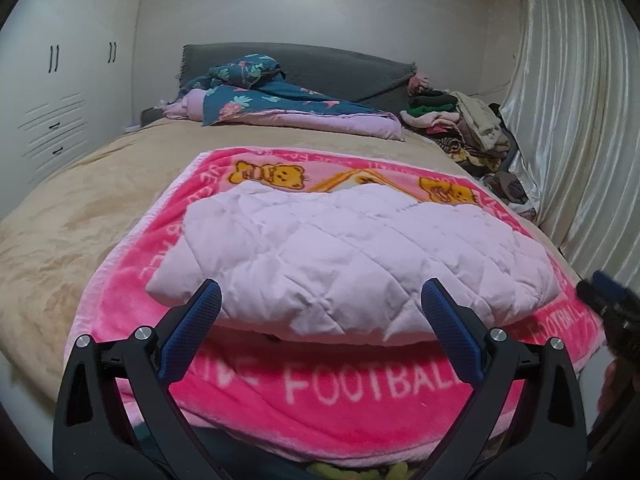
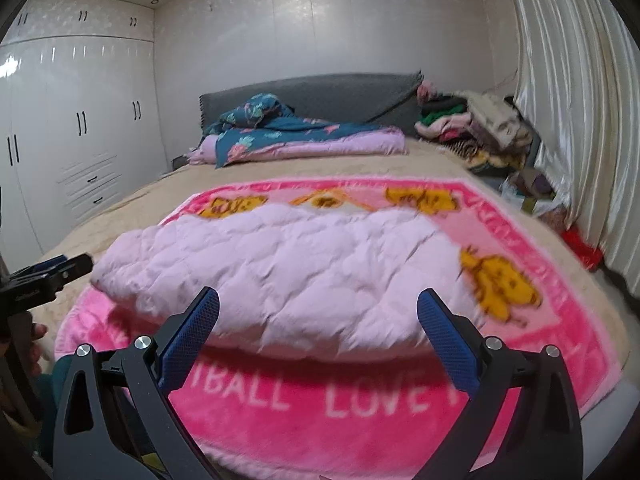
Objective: Fold large clothes
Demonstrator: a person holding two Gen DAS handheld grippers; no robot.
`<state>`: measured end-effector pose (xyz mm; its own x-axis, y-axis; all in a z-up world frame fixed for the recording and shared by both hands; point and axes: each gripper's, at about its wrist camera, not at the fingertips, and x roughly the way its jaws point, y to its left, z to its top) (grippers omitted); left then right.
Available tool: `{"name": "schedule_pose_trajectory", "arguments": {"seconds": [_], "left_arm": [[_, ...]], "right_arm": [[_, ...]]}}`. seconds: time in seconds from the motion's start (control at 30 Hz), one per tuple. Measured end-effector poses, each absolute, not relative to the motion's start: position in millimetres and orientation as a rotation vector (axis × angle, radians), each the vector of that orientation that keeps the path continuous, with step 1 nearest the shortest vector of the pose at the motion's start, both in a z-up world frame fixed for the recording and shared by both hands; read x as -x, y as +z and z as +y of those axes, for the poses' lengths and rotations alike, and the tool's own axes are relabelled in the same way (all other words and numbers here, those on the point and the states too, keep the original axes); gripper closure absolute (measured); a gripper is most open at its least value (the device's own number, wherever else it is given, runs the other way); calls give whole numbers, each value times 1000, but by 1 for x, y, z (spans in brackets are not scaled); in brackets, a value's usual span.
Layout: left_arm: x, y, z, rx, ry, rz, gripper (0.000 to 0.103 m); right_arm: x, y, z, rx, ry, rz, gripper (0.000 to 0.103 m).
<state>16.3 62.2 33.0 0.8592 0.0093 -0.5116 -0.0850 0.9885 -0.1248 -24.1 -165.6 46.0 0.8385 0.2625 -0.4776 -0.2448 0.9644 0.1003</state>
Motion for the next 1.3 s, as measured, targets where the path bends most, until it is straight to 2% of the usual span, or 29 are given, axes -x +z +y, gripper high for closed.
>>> {"name": "schedule_pose_trajectory", "arguments": {"seconds": [0.17, 1.3], "left_arm": [[-15, 24, 53, 146, 25, 559, 9], [-13, 13, 44, 135, 46, 595, 9]], "right_arm": [[32, 27, -149, -25, 303, 537, 4], [32, 28, -138, -1, 342, 545, 4]]}}
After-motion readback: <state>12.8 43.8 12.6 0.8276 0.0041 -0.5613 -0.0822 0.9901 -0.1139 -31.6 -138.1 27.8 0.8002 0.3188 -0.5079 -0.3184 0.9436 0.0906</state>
